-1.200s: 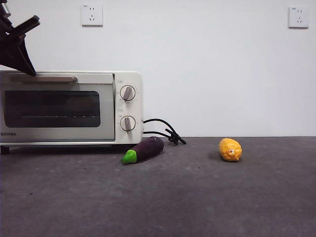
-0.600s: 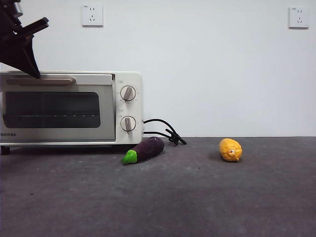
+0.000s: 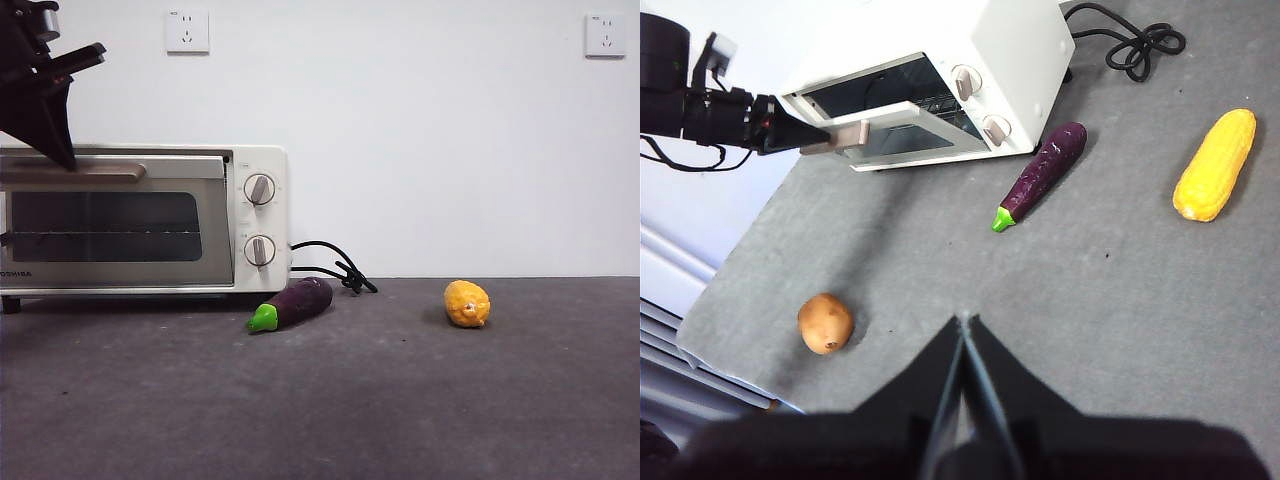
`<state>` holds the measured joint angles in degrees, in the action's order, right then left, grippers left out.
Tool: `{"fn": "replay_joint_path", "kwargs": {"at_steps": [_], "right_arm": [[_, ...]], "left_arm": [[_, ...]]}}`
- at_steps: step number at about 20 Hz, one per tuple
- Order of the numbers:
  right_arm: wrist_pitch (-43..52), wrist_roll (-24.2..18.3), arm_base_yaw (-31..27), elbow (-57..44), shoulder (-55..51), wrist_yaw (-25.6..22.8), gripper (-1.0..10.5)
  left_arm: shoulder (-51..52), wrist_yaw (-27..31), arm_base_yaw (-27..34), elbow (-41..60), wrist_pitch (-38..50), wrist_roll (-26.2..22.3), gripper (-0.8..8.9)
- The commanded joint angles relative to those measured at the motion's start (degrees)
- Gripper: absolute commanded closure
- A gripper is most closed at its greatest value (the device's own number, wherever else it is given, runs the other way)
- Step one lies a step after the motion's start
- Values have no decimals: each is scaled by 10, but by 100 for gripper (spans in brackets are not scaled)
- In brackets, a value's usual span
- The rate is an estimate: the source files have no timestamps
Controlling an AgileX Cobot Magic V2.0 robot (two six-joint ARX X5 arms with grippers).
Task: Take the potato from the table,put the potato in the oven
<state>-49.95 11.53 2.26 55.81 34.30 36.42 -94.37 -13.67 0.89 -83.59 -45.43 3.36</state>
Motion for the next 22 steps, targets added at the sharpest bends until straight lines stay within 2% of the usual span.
{"fn": "replay_joint_path", "kwargs": {"at_steps": [1,7,10,13,22], "right_arm": [[2,-13,0,2,-1,-5,946],[-4,-18,0,2,-1,-15,946],[-33,-39,0,2,-1,-29,946],[-56,-54,0,2,-1,-54,946],[-75,-63,0,2,-1,-54,946]], "left_arm": [[-37,55,-5,25,-19,-24,819],[-37,97,-26,25,-37,-37,819],[-37,138,-37,25,-42,-54,819],[-37,137,-39,25,-49,-55,819],[-44,137,-43,27,-134,-66,819]]}}
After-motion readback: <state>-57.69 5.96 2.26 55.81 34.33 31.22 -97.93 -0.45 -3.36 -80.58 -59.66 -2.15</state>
